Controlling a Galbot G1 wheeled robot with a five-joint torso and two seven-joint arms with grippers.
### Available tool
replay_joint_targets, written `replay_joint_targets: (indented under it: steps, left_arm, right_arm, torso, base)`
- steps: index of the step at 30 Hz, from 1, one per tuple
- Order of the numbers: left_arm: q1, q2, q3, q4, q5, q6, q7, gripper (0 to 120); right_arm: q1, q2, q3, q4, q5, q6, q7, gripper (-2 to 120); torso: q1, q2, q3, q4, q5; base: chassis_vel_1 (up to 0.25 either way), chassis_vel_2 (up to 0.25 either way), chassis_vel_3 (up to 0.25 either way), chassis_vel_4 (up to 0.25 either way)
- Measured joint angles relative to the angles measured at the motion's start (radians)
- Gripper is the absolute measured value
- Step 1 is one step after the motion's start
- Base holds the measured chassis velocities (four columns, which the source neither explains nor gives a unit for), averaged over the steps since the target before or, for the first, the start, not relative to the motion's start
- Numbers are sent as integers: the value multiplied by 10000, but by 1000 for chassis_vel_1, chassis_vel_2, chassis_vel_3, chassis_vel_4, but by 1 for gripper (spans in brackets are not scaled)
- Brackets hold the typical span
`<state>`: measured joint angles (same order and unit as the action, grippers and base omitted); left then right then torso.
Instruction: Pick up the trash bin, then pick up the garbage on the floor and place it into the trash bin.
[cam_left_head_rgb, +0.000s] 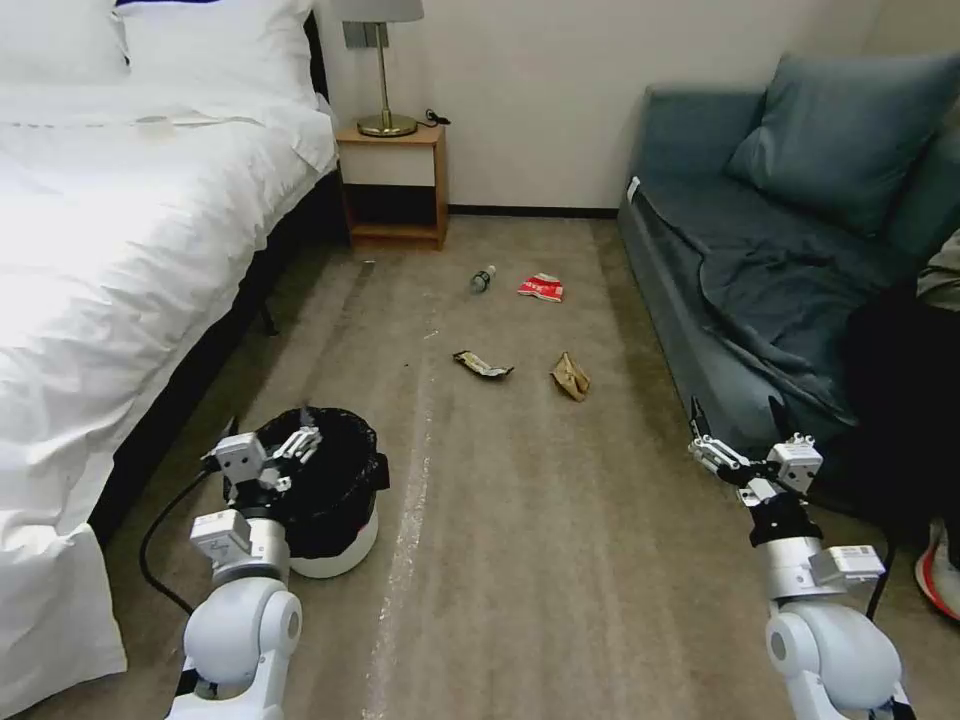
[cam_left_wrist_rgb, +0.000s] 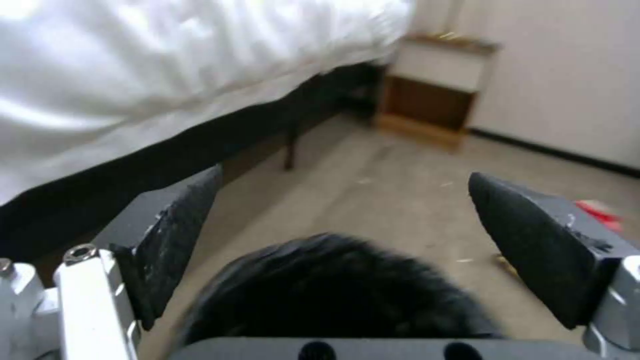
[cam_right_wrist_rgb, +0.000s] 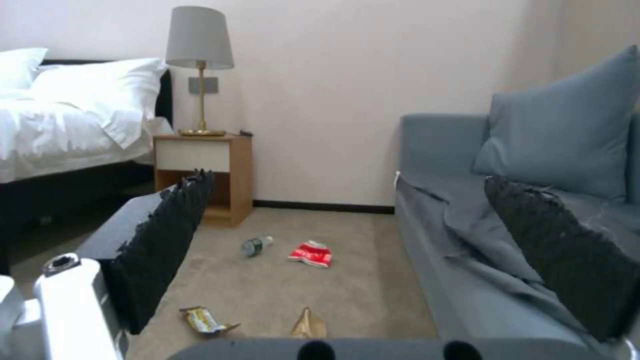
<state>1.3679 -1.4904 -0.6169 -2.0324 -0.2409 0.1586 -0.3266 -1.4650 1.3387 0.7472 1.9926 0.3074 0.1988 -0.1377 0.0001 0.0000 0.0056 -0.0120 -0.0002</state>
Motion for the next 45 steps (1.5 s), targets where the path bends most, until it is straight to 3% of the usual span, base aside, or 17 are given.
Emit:
replay_joint_targets:
  steps: [5,10,11,12,18,22,24,30,45]
  left_arm:
    - [-40,-24,-30,36,-68,289,-460,99]
    - [-299,-58,-211,319,-567,1211,-1859,99]
    - [-299,-58,-211,319,-567,1211,-1859,99]
    - [-450,-58,-310,482,-897,1502,-2313,99]
    - [-783,-72,-683,933,-1899,2108,-3011,100]
    - [-897,-67,-903,1198,-2254,2240,-2993,100]
    - [-978,-43,-1121,1488,-2832,2278,-2693,100]
    - [-1226,11,-1241,1905,-3441,2045,-1833,98]
    - [-1675,26,-1477,3266,-4133,1942,-1560,94]
  right_arm:
    - [-13,2,5,-5,-11,17,-16,100]
    - [-65,14,90,-81,-47,138,-77,100]
    - [-65,14,90,-81,-47,138,-77,100]
    - [-77,28,117,-90,-48,171,-93,100]
    - [-112,59,198,-44,-49,219,-110,100]
    - [-144,73,210,-22,-49,245,-115,100]
    - [-186,114,214,-21,-94,289,-130,100]
    - [-211,141,152,-20,-179,329,-145,100]
    - [-310,214,152,-22,-277,410,-162,100]
  torso:
    - [0,0,0,0,0]
    - [0,0,0,0,0]
    - [0,0,0,0,0]
    - [1,0,0,0,0]
    - [0,0,0,0,-1]
    - [0,0,0,0,-1]
    - [0,0,0,0,0]
    - [0,0,0,0,-1]
    - [0,0,-1,1,5]
  base:
    - [0,0,0,0]
    - [0,0,0,0]
    - [0,0,0,0]
    - [0,0,0,0]
    - [0,0,0,0]
    - [0,0,0,0]
    - [0,0,0,0]
    - [0,0,0,0]
    - [0,0,0,0]
